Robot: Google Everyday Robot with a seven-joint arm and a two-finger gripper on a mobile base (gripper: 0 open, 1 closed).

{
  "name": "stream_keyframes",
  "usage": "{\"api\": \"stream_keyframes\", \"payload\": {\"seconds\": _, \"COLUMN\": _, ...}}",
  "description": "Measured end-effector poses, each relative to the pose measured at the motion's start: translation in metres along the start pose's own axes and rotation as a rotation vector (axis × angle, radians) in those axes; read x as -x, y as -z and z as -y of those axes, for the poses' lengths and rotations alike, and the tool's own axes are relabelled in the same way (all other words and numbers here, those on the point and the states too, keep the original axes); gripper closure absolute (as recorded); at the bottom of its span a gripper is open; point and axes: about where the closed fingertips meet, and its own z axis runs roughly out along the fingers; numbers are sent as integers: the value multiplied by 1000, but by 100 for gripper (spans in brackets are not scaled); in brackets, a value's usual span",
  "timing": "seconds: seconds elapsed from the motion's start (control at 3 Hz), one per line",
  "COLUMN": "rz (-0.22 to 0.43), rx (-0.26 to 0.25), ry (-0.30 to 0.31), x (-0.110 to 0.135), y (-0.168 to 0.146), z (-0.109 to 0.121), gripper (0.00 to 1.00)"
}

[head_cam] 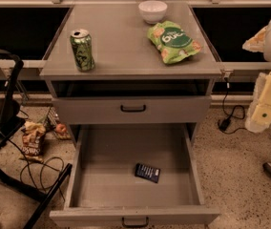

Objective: Pick rxbar blueberry from middle drawer and place on counter

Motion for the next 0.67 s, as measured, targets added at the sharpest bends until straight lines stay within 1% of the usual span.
{"api": "stream_keyframes", "payload": {"seconds": 0.33, "rz": 0, "rx": 0, "ry": 0, "x": 0, "y": 0, "z": 0, "gripper": 0}}
{"api": "stream_keyframes", "payload": {"seconds": 0.67, "rz": -20, "rx": 5, "ry": 10, "x": 0, "y": -29, "z": 2, "gripper": 0}}
